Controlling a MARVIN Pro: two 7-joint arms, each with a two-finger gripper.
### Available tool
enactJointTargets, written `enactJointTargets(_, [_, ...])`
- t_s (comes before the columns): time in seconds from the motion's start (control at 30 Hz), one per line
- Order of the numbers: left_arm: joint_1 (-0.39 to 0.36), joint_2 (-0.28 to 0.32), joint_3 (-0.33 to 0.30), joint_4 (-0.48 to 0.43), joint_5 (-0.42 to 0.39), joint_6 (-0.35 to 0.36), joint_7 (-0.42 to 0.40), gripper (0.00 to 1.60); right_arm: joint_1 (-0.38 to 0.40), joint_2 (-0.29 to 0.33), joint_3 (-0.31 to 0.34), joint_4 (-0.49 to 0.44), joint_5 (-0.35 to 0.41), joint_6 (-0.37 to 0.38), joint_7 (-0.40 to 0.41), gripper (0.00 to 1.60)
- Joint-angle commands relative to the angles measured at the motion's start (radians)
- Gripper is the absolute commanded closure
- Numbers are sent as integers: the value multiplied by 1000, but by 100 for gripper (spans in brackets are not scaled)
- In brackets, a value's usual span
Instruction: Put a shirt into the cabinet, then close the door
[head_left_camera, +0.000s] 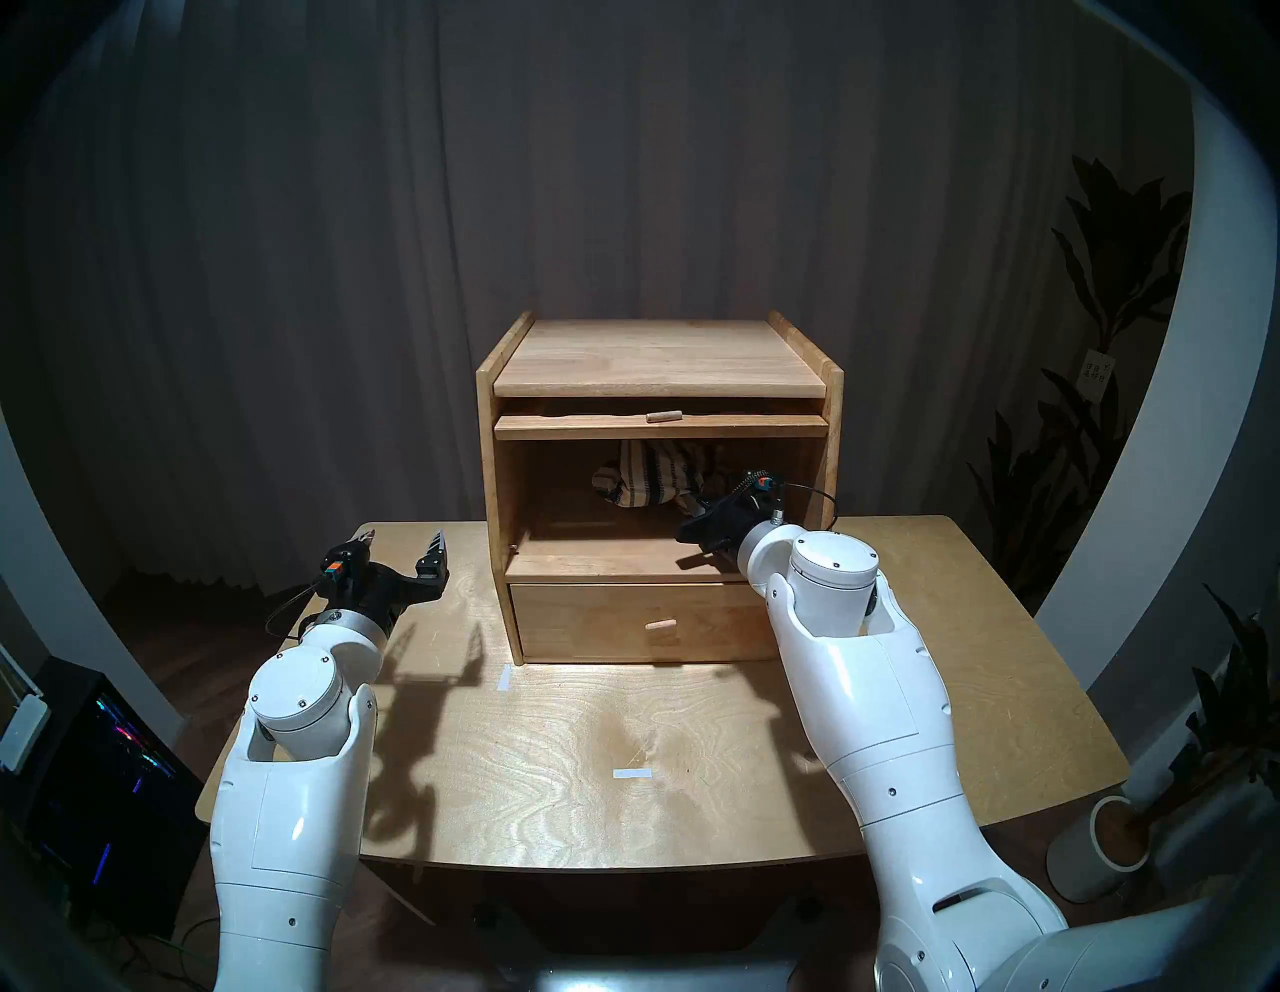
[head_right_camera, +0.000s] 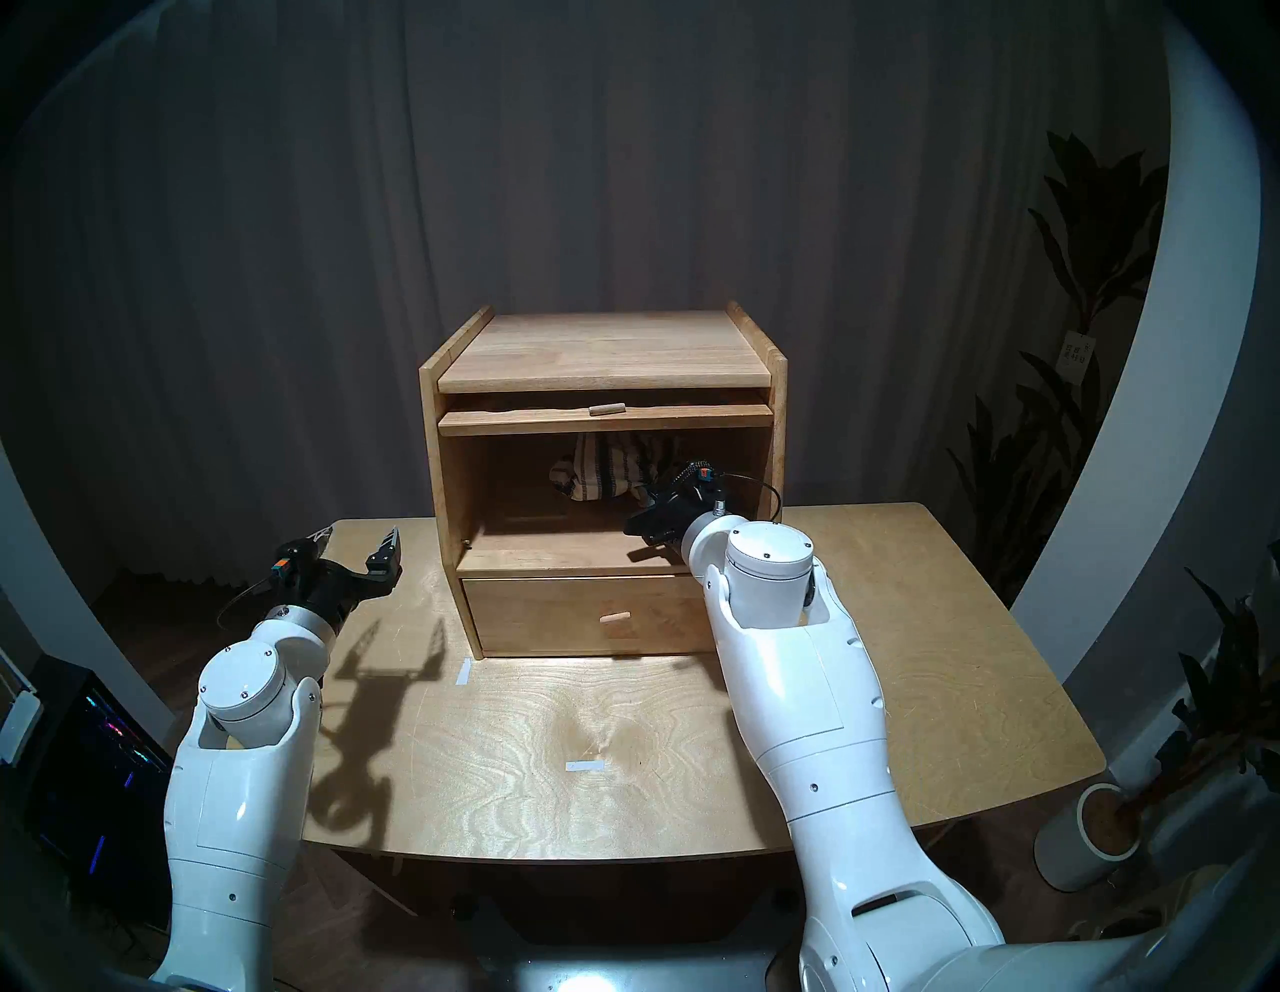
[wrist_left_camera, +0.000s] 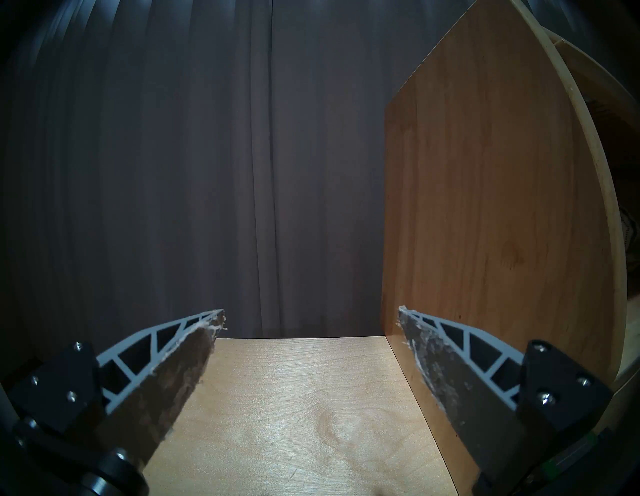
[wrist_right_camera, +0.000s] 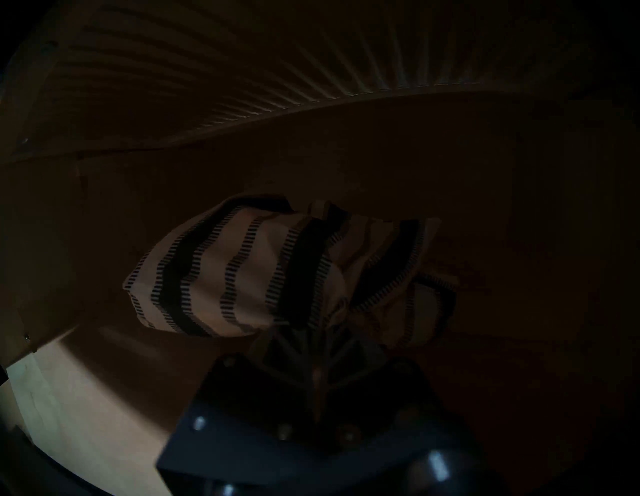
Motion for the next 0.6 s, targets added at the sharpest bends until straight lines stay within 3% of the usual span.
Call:
enactJointTargets(0.0, [-11, 1, 3, -23, 0, -5, -1, 0, 105, -18, -23, 49, -1, -58, 27, 160])
enactJointTargets(0.2, [-11, 1, 3, -24, 0, -5, 0, 0, 131, -13, -21, 116, -13, -116, 27, 160])
enactJointTargets(0.37, [-11, 1, 3, -25, 0, -4, 0, 0, 107, 13, -6, 88, -14, -85, 38, 160])
enactJointTargets(0.4, [-11, 1, 3, -25, 0, -4, 0, 0, 97, 17, -2, 71, -15, -72, 41, 127])
enactJointTargets(0.43, [-11, 1, 3, -25, 0, -4, 0, 0, 82, 25, 1, 43, -12, -45, 49, 70])
enactJointTargets(0.47, [-11, 1, 3, -24, 0, -4, 0, 0, 80, 30, 2, 43, -11, -46, 59, 0])
enactJointTargets(0.57, [-11, 1, 3, -24, 0, -5, 0, 0, 52, 49, -2, 0, -16, 3, 77, 0])
